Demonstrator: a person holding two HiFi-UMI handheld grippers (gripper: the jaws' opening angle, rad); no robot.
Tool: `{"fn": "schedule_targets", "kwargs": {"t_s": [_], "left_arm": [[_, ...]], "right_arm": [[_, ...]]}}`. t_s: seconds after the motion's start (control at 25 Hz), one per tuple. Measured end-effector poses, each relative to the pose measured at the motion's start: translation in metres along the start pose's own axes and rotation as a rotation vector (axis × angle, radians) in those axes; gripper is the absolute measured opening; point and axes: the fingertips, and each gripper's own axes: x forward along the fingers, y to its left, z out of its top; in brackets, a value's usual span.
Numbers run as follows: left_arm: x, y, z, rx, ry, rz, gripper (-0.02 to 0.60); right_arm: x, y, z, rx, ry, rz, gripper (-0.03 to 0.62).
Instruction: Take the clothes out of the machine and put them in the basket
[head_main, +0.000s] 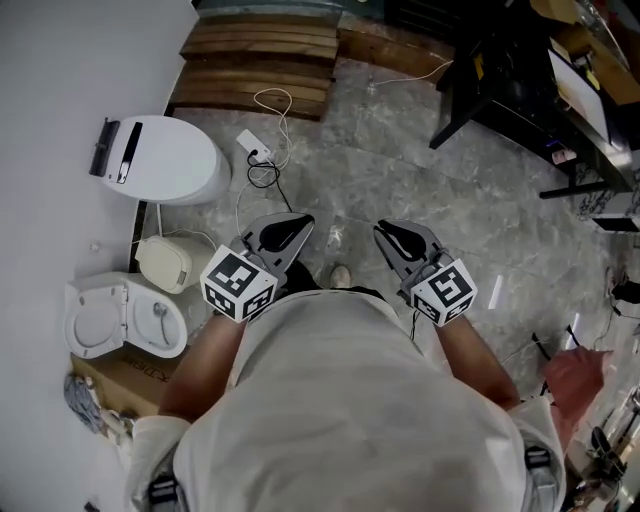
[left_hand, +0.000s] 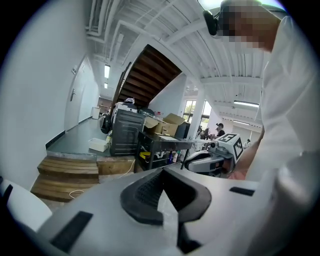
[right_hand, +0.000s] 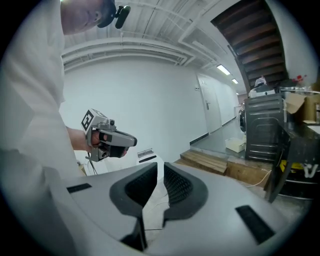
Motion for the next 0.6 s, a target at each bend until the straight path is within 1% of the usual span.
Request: {"fn": "schedule_targets", "kwargs": {"t_s": [0.16, 0.28, 0.36, 0.44, 0.48, 0.6], "left_arm": [[0.019, 0.013, 0.013, -0.005, -0.010, 0.014, -0.002], [0.023, 0.038, 0.018, -0.010, -0.014, 0.025, -0.002], [0.027, 0.064, 0.021, -0.022, -0.020, 0.040, 0.004], [0.035, 0.094, 0.022, -0.038, -0.019, 0.050, 0.093], [0.039, 0.110, 0.024, -0.047, -0.021, 0.052, 0.103], [0.048, 0.166, 0.037, -0.062, -0.037, 0.048, 0.103]], "right_arm": [[0.011, -0.025, -0.001, 0.032, 0.004, 0.006, 0.023], [0.035, -0.034, 0.006, 0.029, 0.012, 0.020, 0.023], [0.055, -0.043, 0.011, 0.021, 0.020, 0.024, 0.023], [0.074, -0.057, 0.014, 0.023, 0.030, 0.017, 0.023], [0.084, -0.065, 0.015, 0.029, 0.038, 0.009, 0.023], [0.125, -0.089, 0.023, 0.040, 0.069, -0.009, 0.023]]}}
